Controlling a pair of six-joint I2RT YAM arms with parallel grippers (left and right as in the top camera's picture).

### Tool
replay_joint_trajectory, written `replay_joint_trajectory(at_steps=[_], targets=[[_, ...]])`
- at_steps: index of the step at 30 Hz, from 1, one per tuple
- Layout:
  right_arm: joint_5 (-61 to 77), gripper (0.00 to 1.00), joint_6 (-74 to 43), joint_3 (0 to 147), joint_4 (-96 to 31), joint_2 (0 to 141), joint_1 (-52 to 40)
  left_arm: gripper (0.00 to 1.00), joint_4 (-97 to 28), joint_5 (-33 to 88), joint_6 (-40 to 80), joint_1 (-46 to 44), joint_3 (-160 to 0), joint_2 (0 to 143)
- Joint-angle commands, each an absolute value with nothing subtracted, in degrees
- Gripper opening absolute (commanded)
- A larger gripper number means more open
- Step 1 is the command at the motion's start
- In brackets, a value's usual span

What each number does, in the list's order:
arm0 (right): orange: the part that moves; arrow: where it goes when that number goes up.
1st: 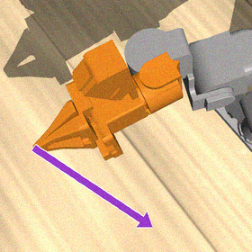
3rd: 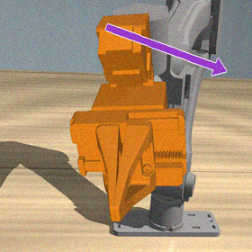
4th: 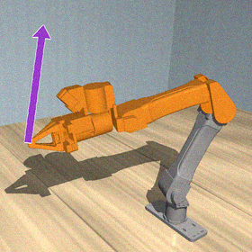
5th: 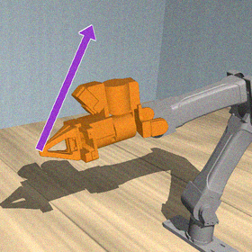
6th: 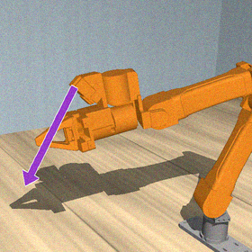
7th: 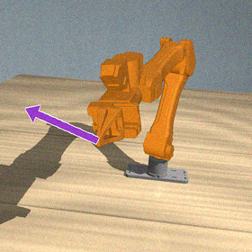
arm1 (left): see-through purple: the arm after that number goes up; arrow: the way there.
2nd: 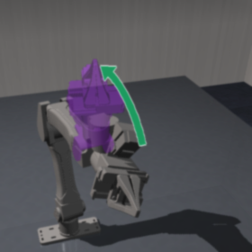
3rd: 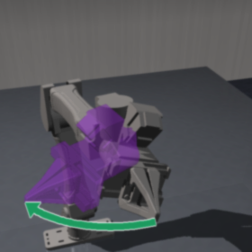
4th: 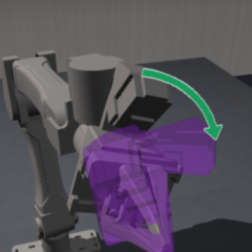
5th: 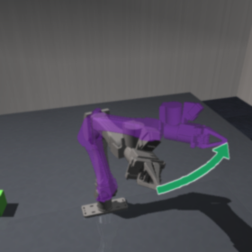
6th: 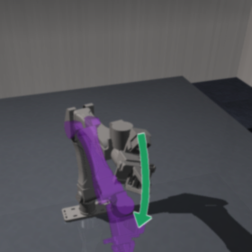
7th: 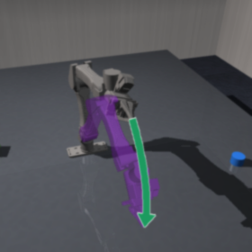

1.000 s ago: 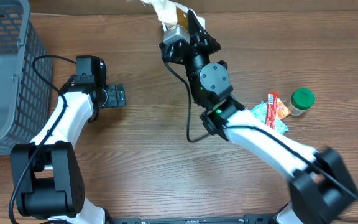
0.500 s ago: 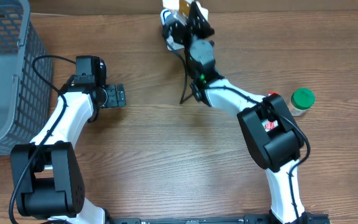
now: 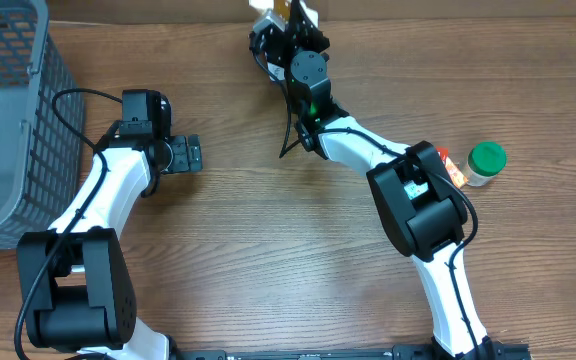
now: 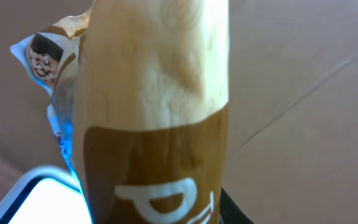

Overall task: Scan the item barcode
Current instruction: 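Hold the snack bag against the white scanner with the right gripper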

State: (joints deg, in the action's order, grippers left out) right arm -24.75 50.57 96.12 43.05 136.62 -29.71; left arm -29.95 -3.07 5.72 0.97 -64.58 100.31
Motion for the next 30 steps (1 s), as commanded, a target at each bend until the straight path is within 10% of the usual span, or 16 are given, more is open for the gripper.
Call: replay_joint_trajectory(at_steps=[1,30], targets=[[-24.1,0.04,49.4,97.5,43.0,137.4,-29.6,1.00,-29.8,-3.2,4.7,1.1,-65.6,100.7],[-25.8,0.03,42.5,97.5,25.5,137.5,-34.4,1.00,-29.8,-3.2,4.7,1.1,-65.6,100.7]])
